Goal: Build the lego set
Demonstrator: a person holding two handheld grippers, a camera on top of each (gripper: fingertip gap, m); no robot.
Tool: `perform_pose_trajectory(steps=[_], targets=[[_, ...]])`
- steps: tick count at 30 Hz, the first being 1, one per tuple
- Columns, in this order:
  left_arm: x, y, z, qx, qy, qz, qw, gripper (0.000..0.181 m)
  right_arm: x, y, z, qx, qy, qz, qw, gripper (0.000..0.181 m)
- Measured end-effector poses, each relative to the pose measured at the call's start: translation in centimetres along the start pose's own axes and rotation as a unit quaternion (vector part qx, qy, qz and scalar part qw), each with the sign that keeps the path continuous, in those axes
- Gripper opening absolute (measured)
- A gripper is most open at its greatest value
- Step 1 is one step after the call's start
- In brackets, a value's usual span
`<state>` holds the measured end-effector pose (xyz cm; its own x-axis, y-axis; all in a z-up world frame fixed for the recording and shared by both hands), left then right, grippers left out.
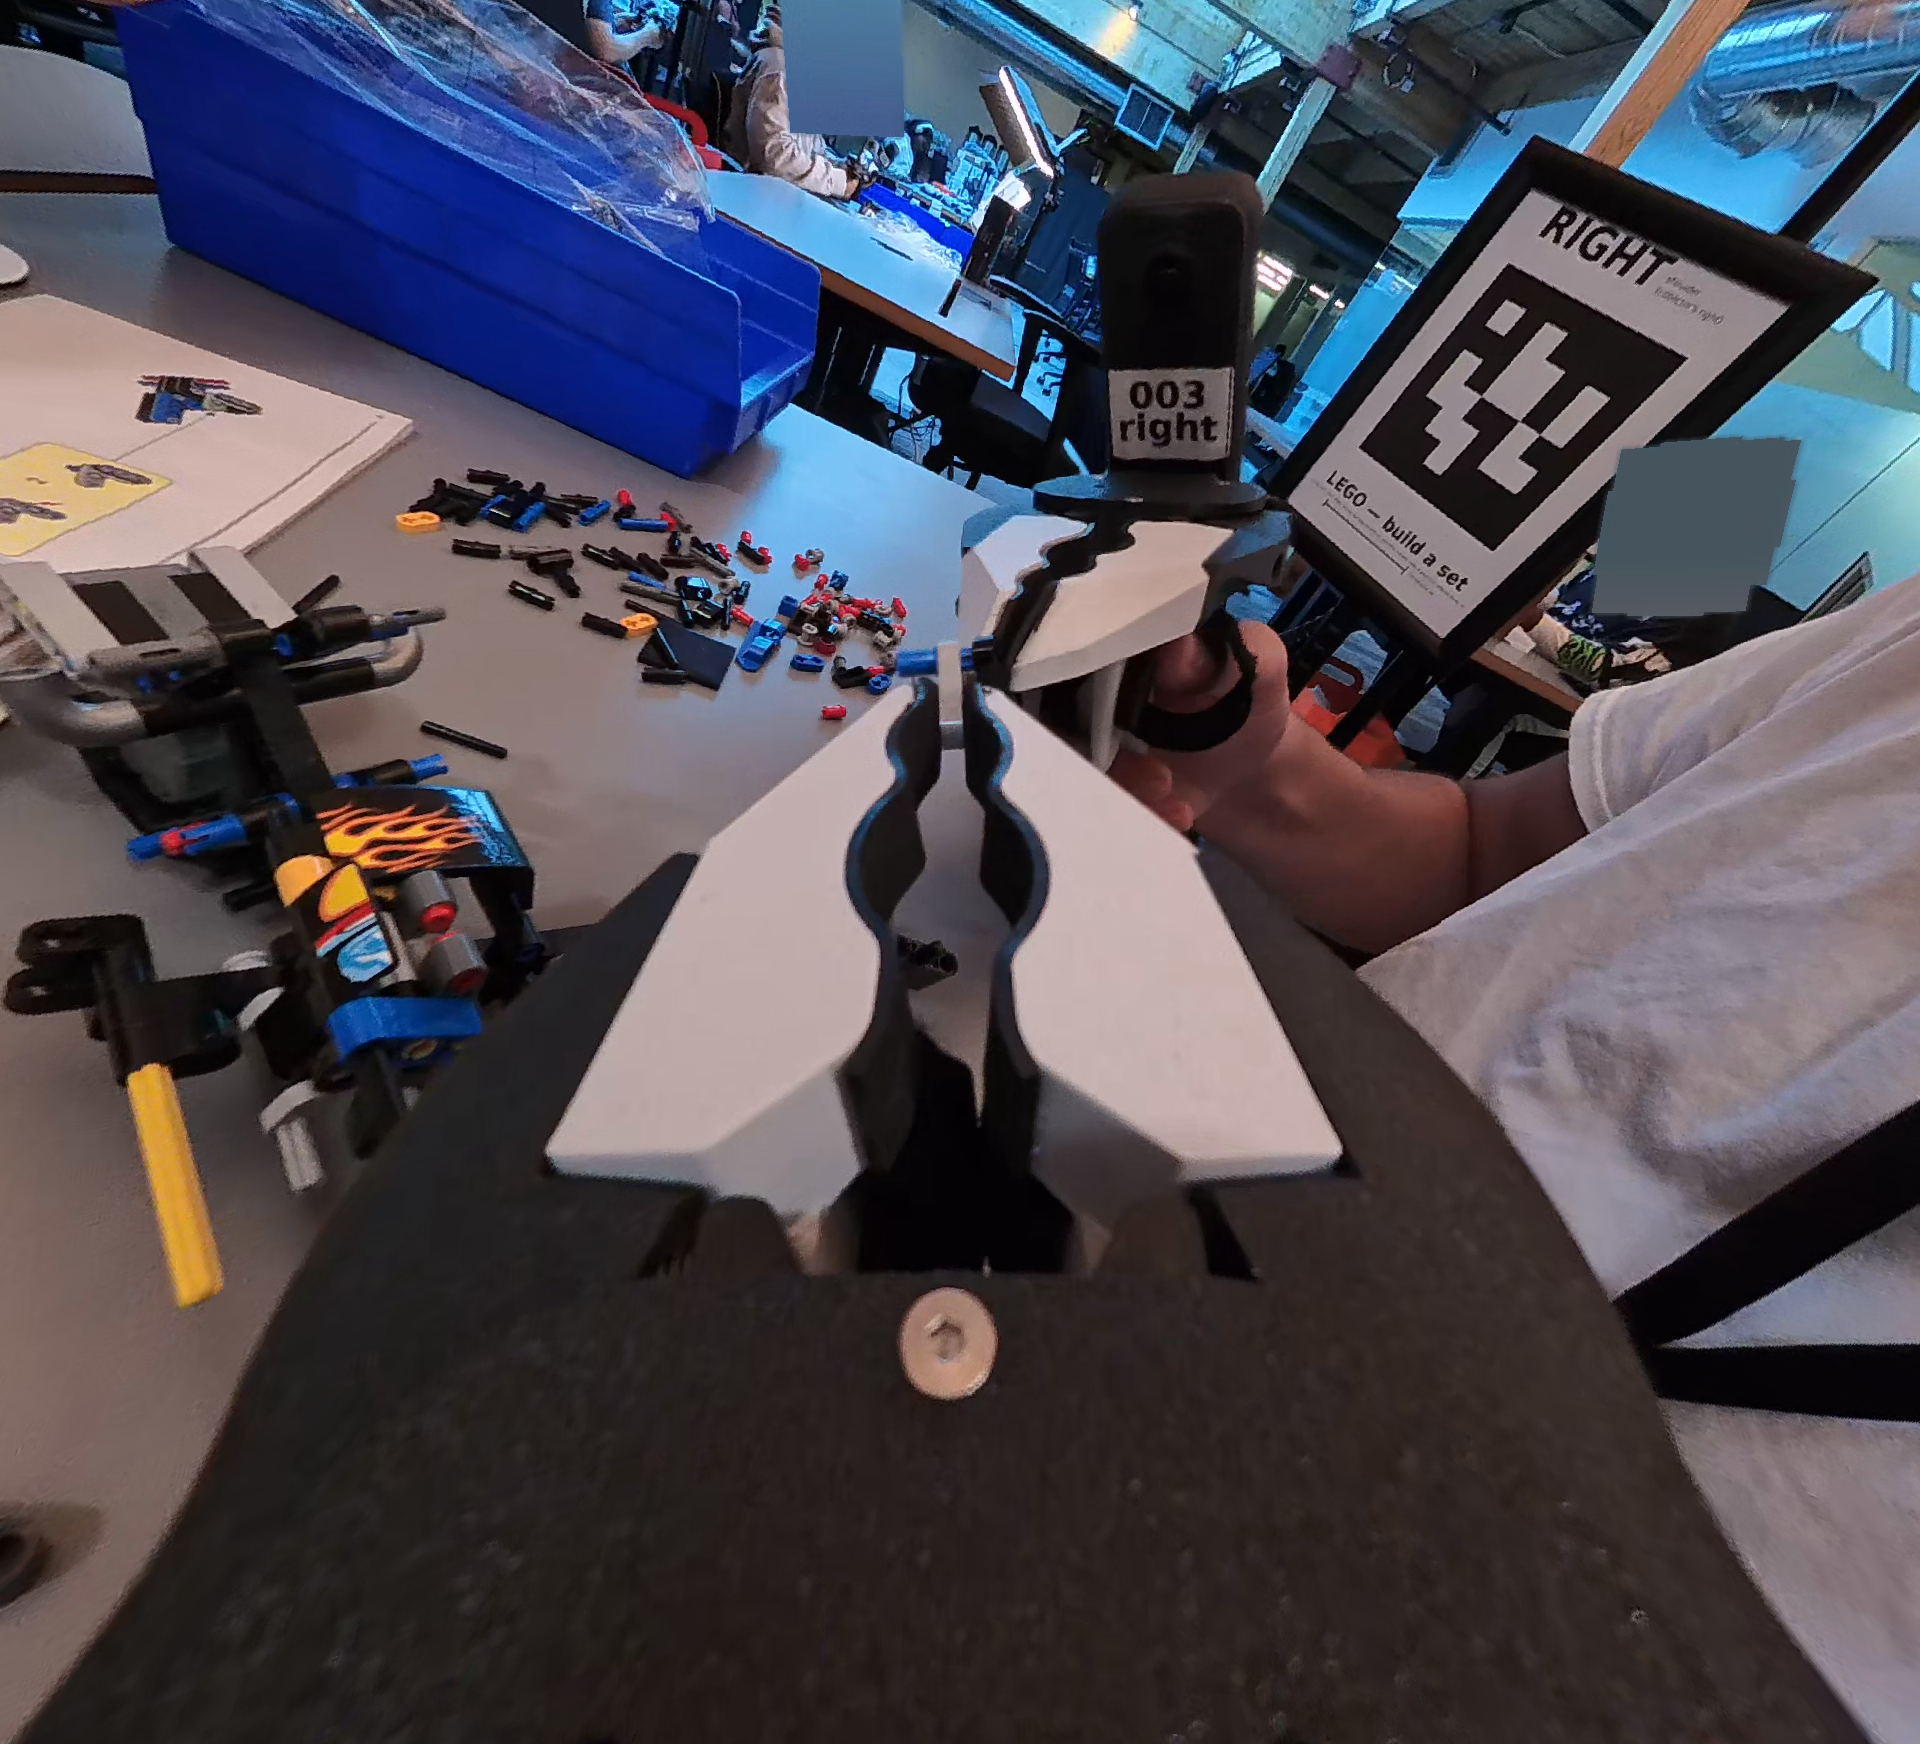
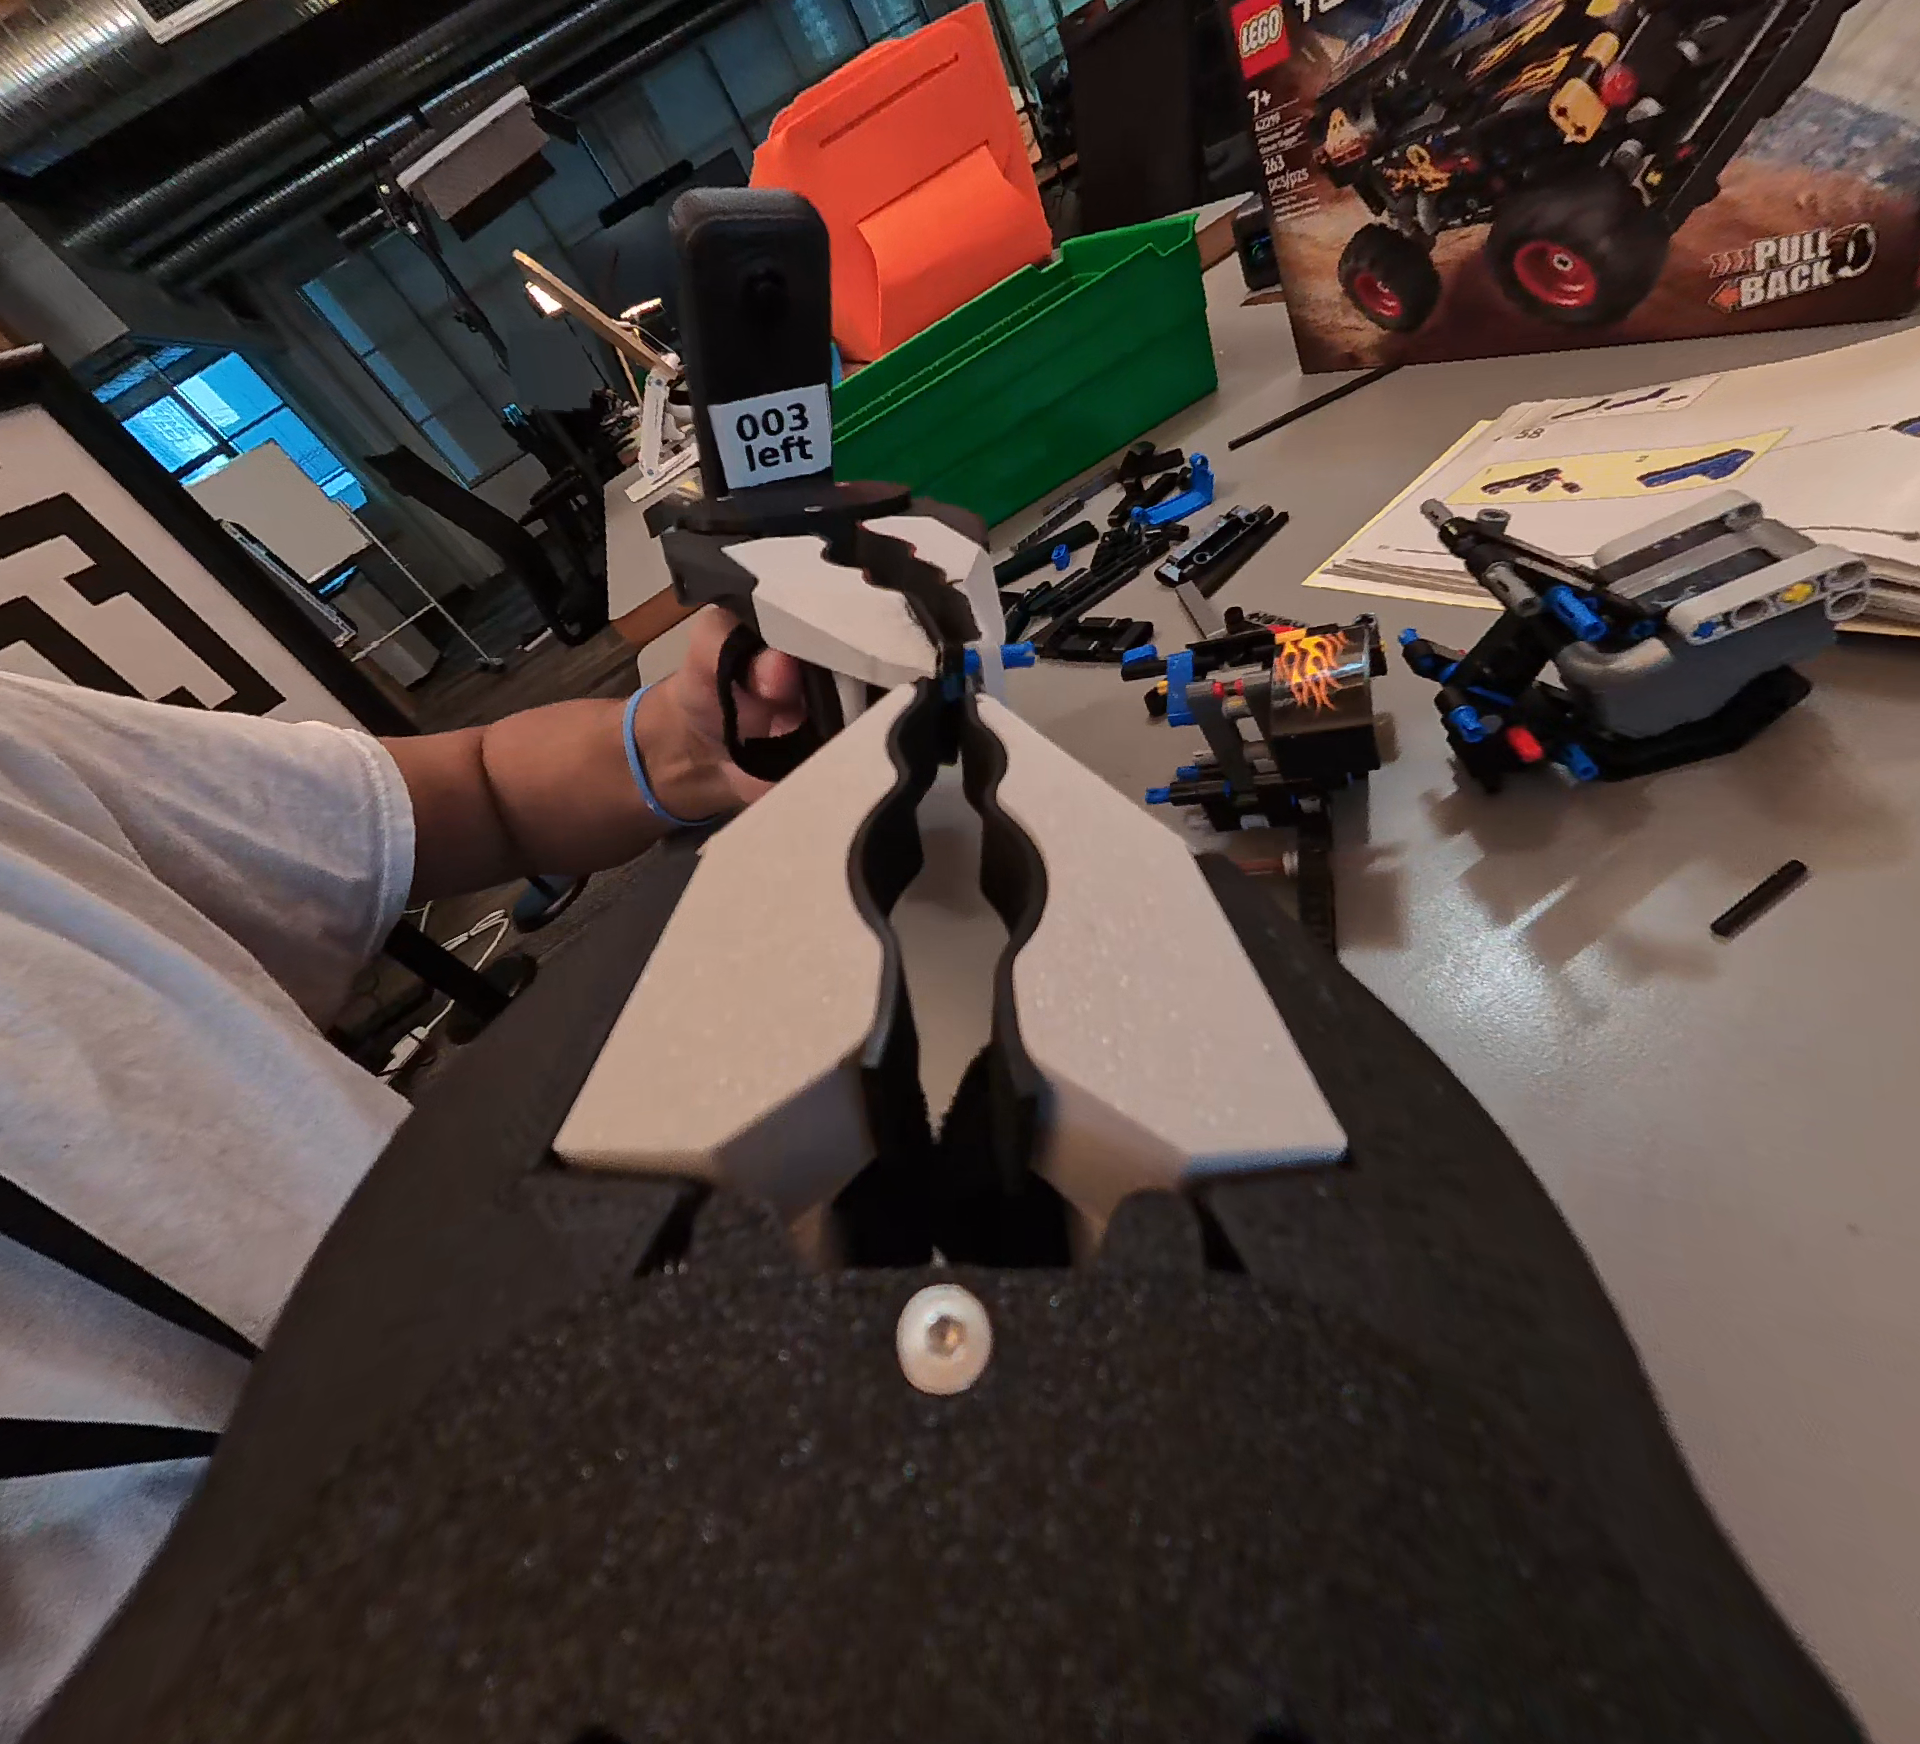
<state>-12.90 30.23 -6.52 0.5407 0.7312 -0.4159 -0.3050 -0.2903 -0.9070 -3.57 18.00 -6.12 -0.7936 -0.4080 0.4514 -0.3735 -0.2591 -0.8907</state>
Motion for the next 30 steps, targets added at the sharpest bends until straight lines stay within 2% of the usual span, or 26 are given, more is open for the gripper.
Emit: perform_pose_trajectory(steps=[12, 15, 16, 22, 26, 30], targets=[[-0.02, 0.00, -0.01, 0.004, -0.054, -0.063, 0.997, 0.002, -0.29, 0.26, -0.14, -0.009, 0.047, 0.033, 0.998, 0.005], [-0.17, -0.10, 0.04, 0.001, -0.051, -0.067, 0.996, 0.002, -0.41, 0.12, 0.05, -0.014, 0.083, 0.066, 0.994, 0.016], [-0.30, -0.09, 0.00, 0.001, -0.050, -0.071, 0.996, 0.002, -0.12, 0.20, 0.00, -0.010, 0.068, 0.070, 0.995, 0.009], [-0.33, -0.04, -0.05, 0.005, -0.050, -0.076, 0.996, 0.002, -0.52, 0.14, 0.08, -0.008, 0.061, 0.064, 0.996, 0.015], [-0.41, 0.09, -0.11, 0.014, -0.049, -0.083, 0.995, 0.002, -0.29, 0.40, -0.15, 0.003, 0.061, 0.121, 0.991, 0.012], [-0.98, 0.16, -0.14, 0.024, -0.023, -0.103, 0.994, 0.002, 0.03, 0.55, -0.12, 0.013, 0.022, 0.134, 0.991, 0.011]])
Point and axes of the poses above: each gripper's, where its closed fingertips meet, z back along the fingers, y out of its underside, x = y × z across the jaws, the point moved 8 cm from there along z, back along the fingers, and after that the axes turned 2 degrees about -y, right-handed, at the moved point
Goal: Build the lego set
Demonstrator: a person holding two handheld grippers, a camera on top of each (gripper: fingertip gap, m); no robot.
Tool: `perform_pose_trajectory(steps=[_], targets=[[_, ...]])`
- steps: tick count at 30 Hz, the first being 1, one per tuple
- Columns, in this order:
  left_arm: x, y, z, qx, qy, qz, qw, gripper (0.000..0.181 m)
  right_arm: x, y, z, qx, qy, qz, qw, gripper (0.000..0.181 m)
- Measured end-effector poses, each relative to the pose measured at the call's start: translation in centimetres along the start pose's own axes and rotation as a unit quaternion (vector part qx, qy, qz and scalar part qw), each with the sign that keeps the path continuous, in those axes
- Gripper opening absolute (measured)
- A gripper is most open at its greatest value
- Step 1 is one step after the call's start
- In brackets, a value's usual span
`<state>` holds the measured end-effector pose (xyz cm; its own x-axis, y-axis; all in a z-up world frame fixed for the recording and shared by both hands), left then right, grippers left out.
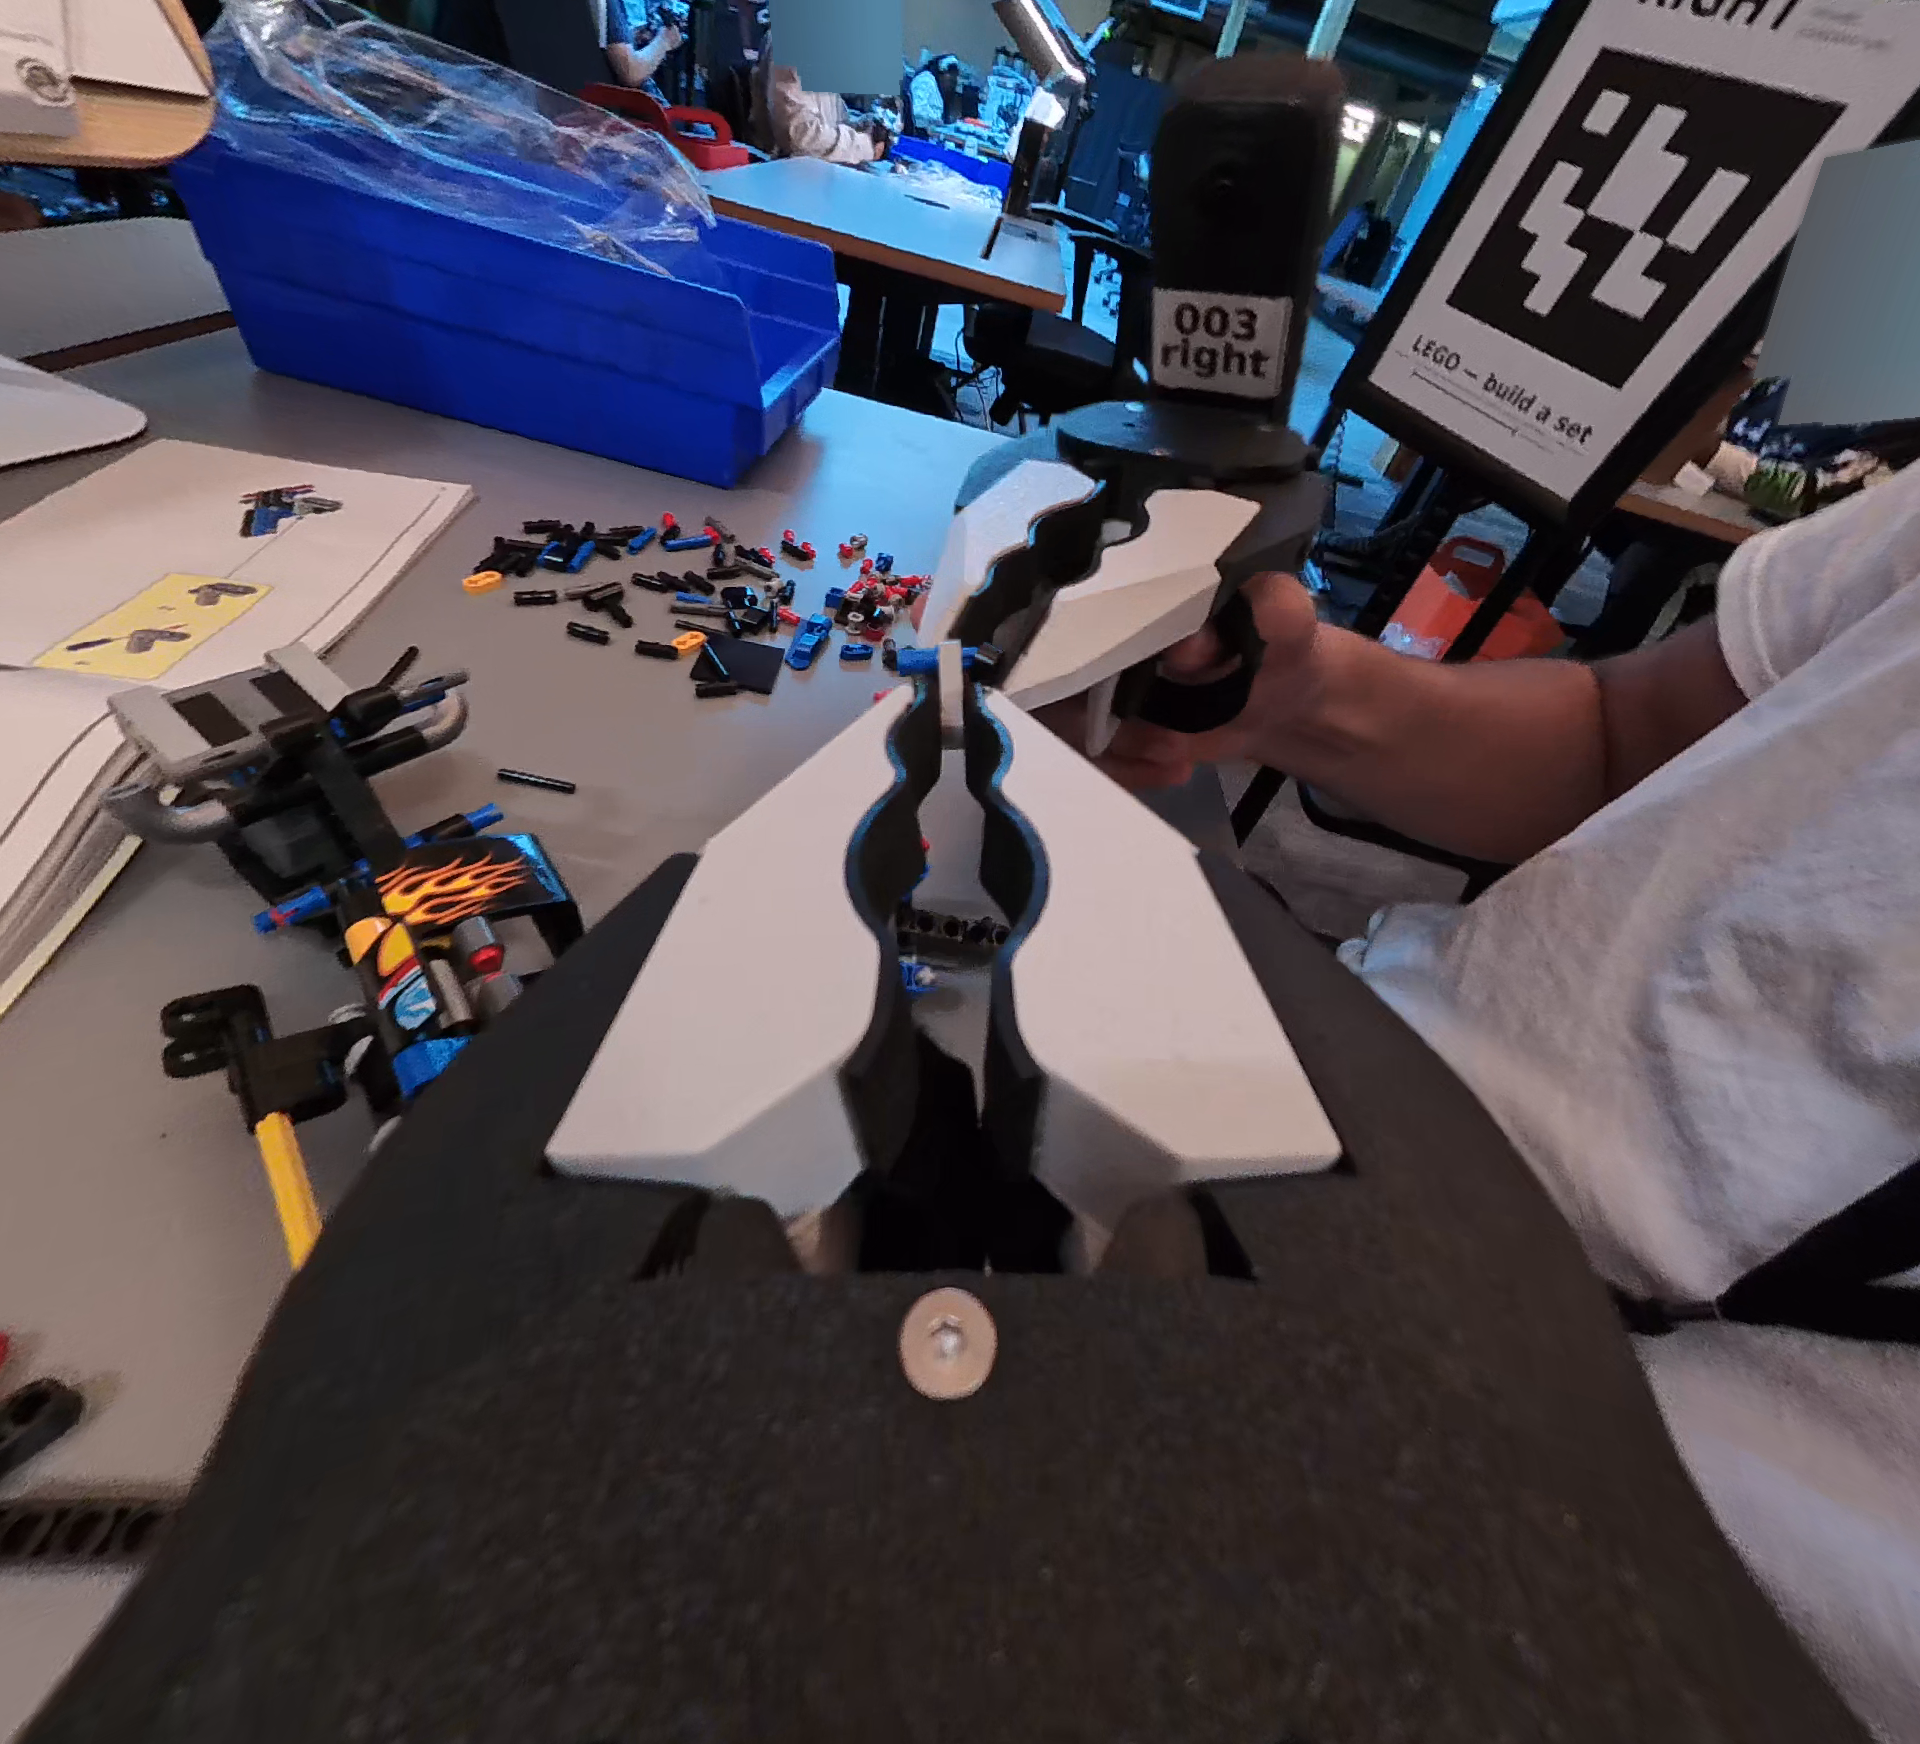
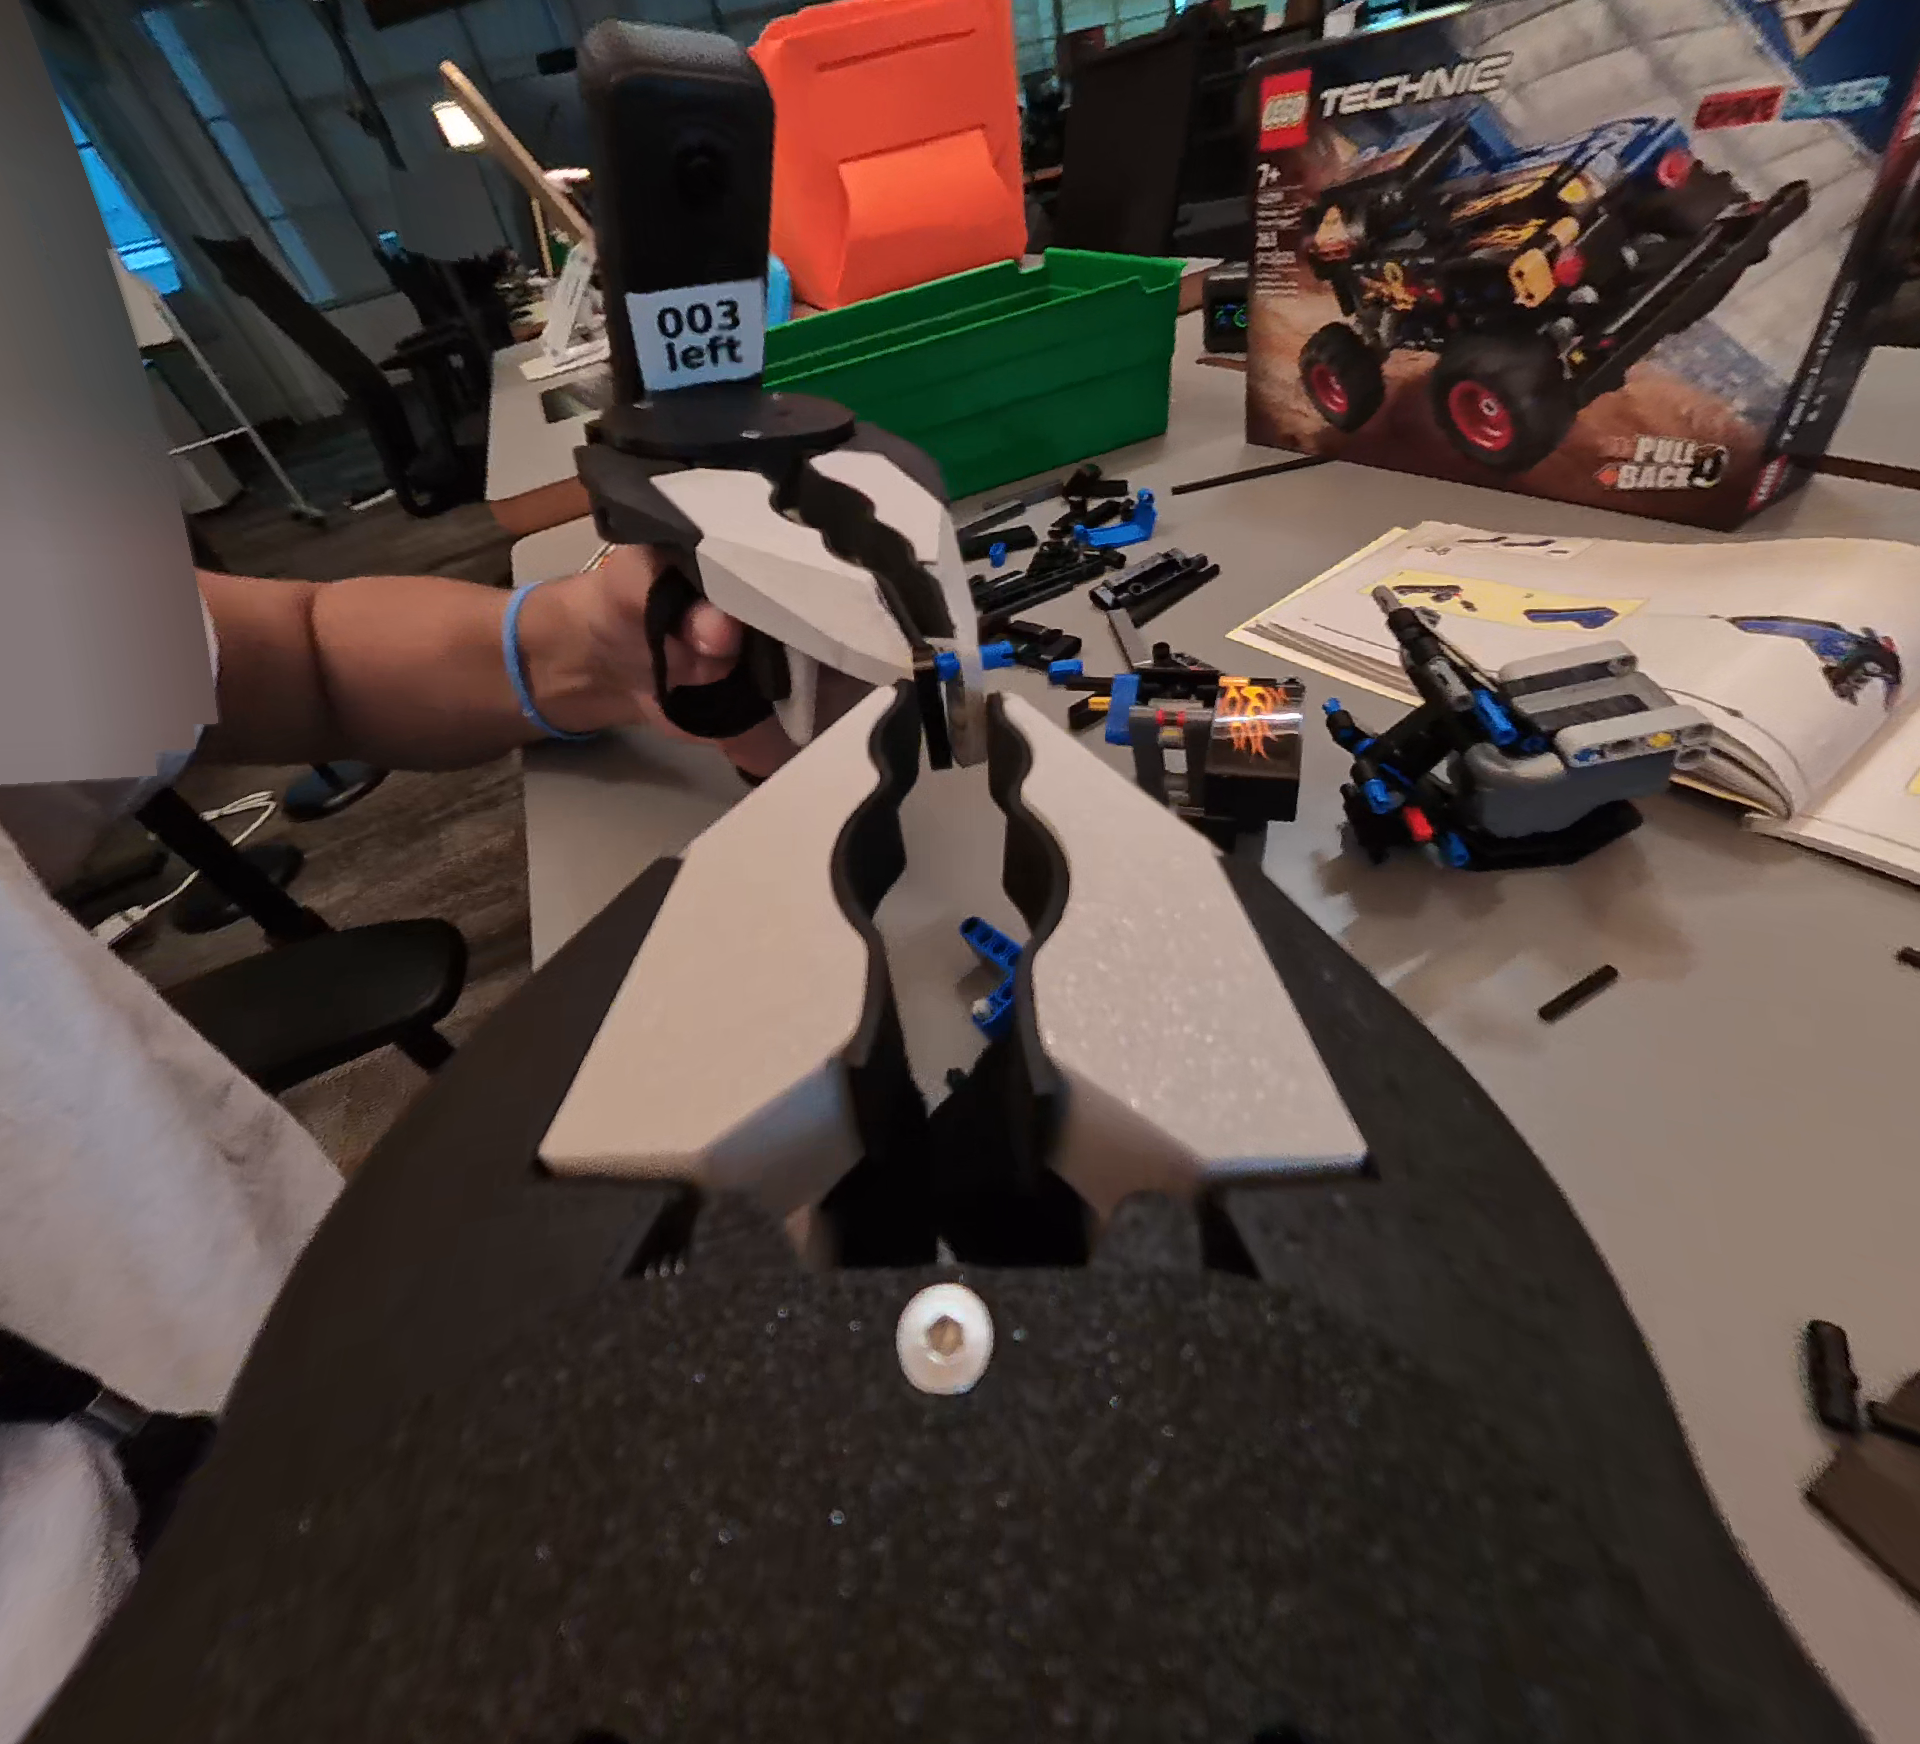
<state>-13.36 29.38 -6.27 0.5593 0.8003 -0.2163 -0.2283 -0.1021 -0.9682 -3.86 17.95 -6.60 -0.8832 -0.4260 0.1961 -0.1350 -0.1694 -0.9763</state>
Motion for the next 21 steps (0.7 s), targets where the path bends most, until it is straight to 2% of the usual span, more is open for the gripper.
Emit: perform_pose_trajectory(steps=[4, 10, 15, 21], targets=[[-0.8, -0.1, 0.2, 0.011, 0.040, -0.031, 0.999, 0.002, 0.4, 0.0, 0.4, 0.003, -0.065, -0.006, 0.998, 0.010], [-2.3, 0.4, 0.4, 0.055, 0.066, -0.140, 0.986, 0.002, 1.5, 0.3, 0.7, 0.070, -0.129, 0.016, 0.989, 0.010], [-3.3, 0.8, 0.4, 0.069, 0.071, -0.206, 0.974, 0.003, 2.2, 0.4, 1.0, 0.115, -0.152, 0.022, 0.982, 0.010], [-4.1, 1.3, 0.1, 0.076, 0.024, -0.310, 0.947, 0.003, 2.3, 0.5, 1.2, 0.139, -0.144, 0.020, 0.979, 0.010]])
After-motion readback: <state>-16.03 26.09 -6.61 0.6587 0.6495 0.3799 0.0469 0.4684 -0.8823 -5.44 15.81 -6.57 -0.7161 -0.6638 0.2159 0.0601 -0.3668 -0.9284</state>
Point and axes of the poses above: each gripper's, where its closed fingertips meet, z back along the fingers, y out of its underside, x = y × z across the jaws, the point moved 8 cm from there along z, back along the fingers, and after that the axes turned 2 degrees about -y, right-handed, at the moved point
